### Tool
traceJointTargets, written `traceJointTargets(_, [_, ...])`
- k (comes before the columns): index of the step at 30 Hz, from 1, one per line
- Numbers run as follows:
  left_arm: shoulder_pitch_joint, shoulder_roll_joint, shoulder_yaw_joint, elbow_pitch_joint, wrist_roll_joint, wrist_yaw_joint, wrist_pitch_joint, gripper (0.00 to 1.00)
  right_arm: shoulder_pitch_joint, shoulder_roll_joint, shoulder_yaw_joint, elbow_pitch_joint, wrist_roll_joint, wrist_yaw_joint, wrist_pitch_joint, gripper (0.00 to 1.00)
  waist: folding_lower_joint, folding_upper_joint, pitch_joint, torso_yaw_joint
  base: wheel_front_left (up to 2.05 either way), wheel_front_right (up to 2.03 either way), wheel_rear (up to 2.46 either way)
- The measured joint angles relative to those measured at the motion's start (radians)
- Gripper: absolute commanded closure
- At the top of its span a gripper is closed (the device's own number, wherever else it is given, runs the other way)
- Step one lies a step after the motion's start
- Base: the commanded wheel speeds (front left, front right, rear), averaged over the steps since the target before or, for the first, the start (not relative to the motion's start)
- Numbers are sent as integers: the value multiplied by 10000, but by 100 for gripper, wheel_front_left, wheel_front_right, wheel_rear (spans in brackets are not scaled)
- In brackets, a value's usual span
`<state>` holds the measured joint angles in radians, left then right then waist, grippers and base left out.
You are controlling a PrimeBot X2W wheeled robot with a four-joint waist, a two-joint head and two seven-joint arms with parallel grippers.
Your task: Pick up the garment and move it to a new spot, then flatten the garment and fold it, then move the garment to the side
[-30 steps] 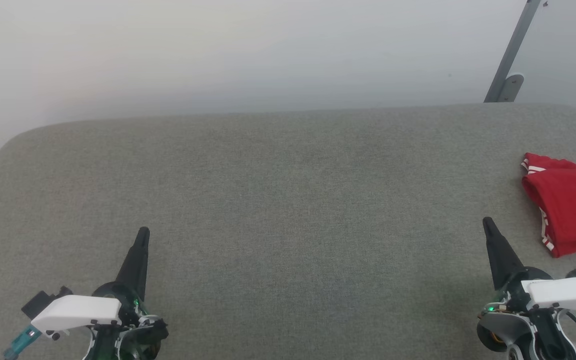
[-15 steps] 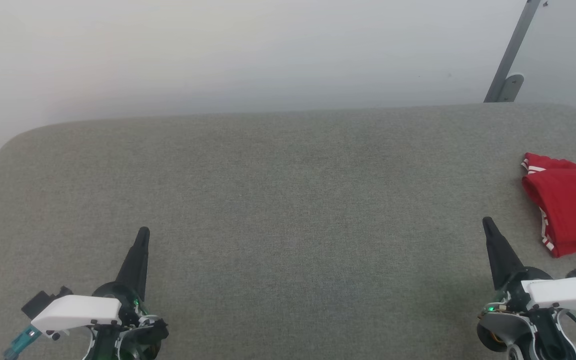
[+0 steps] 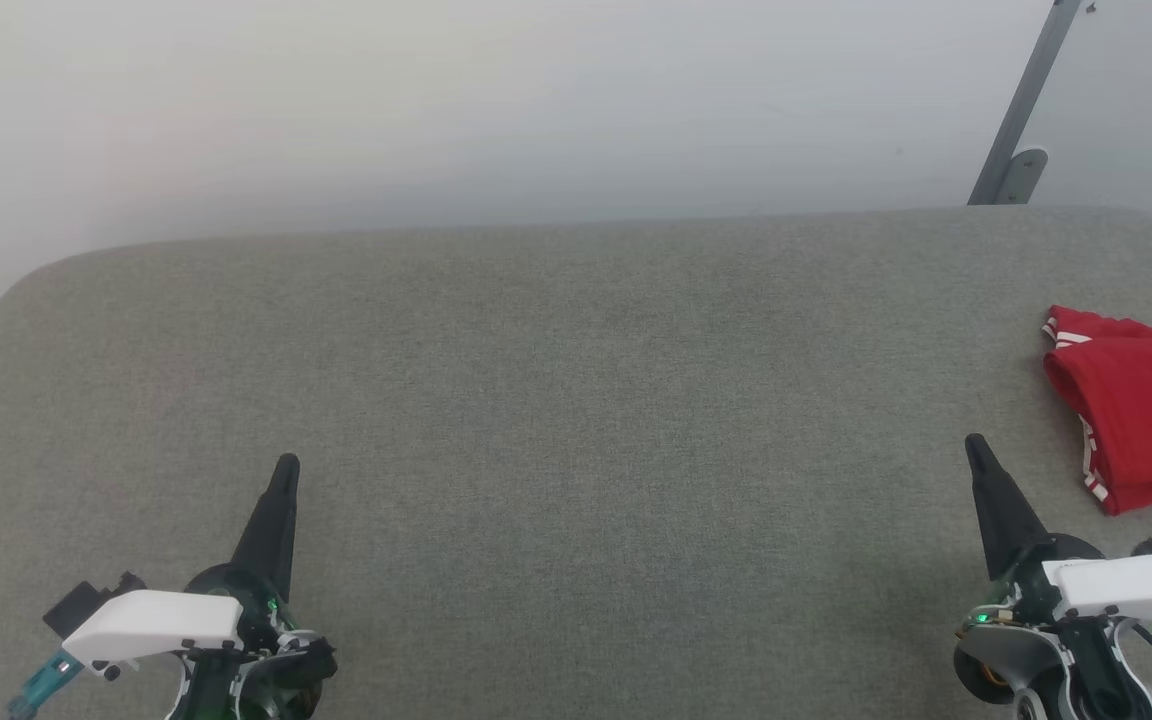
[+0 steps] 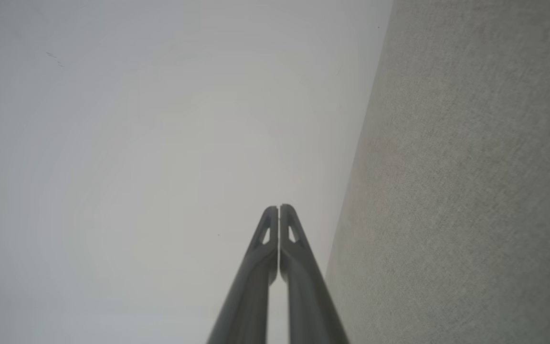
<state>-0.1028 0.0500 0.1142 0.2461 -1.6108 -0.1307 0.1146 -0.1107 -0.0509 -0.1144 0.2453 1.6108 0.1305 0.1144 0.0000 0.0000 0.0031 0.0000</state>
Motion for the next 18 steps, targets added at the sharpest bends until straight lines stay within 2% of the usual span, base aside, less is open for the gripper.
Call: traceJointTargets(18, [0, 0, -4, 0, 0, 0, 0, 100, 1, 0, 2, 0, 0, 2, 0, 100, 0, 0, 0, 0, 0, 0, 0])
